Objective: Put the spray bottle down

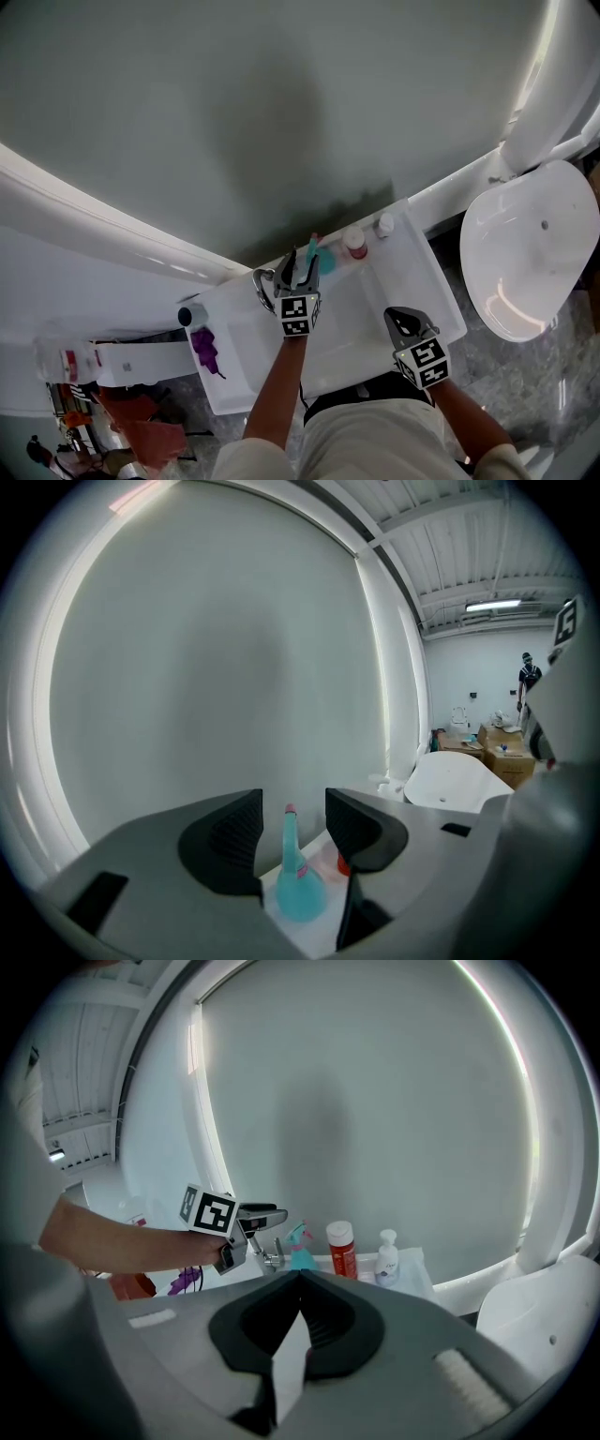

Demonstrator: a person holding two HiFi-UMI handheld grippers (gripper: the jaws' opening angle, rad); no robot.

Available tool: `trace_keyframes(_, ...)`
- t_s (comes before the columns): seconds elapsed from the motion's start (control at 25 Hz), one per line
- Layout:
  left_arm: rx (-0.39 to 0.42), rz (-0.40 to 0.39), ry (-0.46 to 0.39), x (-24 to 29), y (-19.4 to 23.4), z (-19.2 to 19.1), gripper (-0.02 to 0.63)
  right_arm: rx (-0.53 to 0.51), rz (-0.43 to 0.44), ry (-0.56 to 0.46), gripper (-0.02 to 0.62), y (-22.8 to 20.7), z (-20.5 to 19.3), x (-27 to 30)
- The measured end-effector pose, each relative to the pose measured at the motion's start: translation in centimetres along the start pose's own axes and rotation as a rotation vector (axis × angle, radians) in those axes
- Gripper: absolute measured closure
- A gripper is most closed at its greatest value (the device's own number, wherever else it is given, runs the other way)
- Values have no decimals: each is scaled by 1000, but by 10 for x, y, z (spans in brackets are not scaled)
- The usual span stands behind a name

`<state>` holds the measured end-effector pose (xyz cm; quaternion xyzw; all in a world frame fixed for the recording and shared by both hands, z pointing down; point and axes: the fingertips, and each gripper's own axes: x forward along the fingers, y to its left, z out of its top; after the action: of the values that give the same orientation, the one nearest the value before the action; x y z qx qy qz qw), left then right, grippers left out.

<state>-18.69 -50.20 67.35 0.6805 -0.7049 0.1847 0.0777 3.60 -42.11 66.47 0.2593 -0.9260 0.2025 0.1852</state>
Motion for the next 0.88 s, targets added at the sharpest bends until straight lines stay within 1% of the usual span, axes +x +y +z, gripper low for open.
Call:
trace_keyframes(0.2, -16, -9, -39, -48, -1, 20, 396, -15, 7, -6, 584, 19, 3, -5)
trace_keyframes(0.32, -19, -17, -85, -82, -2, 33, 431, -37, 13, -18, 584, 32, 5, -10)
trace_keyframes(0.4, -17, -22, -102, -107, -1, 40, 440, -46, 14, -38, 584, 44, 9, -15)
trace_keyframes(0.6, -9, -35, -113, -166, 1, 43, 453, -72, 7, -64, 584, 74, 15, -26)
trace_keyframes(0.64, -9, -36, -113, -178, 2, 42, 461, -75, 5, -67, 584, 81, 14, -29)
trace_keyframes(0.72, -9, -35, -117, -204, 3, 39, 505, -78, 1, -75, 584, 97, 11, -37)
trace_keyframes(0.76, -8, -35, -118, -215, 3, 38, 516, -79, -1, -78, 584, 105, 10, -41)
trace_keyframes(0.88, -12, -39, -122, -249, 2, 36, 523, -89, -5, -89, 584, 126, 8, -55)
